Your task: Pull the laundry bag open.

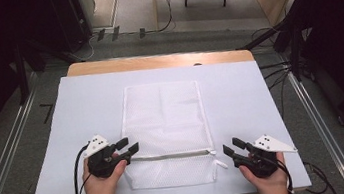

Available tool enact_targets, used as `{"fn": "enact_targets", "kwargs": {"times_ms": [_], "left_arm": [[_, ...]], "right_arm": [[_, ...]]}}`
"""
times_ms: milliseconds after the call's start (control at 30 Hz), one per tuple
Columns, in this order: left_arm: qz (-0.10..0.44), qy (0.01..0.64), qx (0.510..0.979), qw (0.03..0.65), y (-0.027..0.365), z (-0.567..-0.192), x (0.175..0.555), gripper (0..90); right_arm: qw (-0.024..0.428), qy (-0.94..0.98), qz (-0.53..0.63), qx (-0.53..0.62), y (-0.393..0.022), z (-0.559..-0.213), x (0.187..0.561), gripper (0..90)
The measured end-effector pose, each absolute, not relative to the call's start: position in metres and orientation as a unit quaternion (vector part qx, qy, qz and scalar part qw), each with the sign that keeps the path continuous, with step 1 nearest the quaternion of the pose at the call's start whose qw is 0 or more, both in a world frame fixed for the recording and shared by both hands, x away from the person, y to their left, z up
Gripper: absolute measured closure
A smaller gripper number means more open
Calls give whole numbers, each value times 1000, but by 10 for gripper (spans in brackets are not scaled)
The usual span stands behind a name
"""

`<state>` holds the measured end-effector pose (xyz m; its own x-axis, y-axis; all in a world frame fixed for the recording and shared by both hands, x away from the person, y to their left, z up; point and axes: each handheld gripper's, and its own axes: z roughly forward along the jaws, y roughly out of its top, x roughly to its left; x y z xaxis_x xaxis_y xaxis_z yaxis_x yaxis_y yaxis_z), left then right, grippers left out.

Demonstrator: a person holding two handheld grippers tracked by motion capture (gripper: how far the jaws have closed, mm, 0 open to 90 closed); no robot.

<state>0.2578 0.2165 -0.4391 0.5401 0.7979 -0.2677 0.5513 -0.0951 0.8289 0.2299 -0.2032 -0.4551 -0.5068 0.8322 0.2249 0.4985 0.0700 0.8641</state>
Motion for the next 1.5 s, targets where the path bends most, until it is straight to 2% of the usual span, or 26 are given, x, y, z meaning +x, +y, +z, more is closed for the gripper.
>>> {"fn": "enact_targets", "kwargs": {"times_ms": [167,233,333,467,667,1100,1200,1267,1300,1333,1367,1433,1500], "left_arm": [[110,447,744,484,201,-442,254,629],[96,434,754,483,191,-444,253,685],[80,424,760,486,180,-445,252,755],[66,412,771,482,164,-448,252,804],[51,405,777,479,150,-452,252,810],[39,400,780,479,133,-453,253,819],[34,389,788,476,119,-453,254,820],[32,385,793,471,113,-455,255,817],[32,385,793,471,113,-455,255,815],[25,383,796,468,109,-457,256,814],[25,383,796,468,109,-457,256,811],[19,383,796,468,105,-459,258,810],[19,382,798,466,104,-459,258,808]], "right_arm": [[146,719,500,459,-197,-458,230,578],[121,733,487,459,-193,-462,231,620],[96,735,482,467,-190,-465,233,604],[75,744,469,470,-188,-471,237,579],[80,760,441,471,-182,-479,239,555],[92,779,422,455,-168,-485,239,561],[110,784,414,450,-162,-485,239,596],[127,784,408,450,-161,-486,238,683],[127,784,408,450,-161,-486,238,683],[134,781,406,455,-162,-487,238,750],[134,781,406,455,-162,-487,238,750],[141,782,401,456,-163,-487,238,853],[138,783,403,454,-164,-486,239,873]]}}
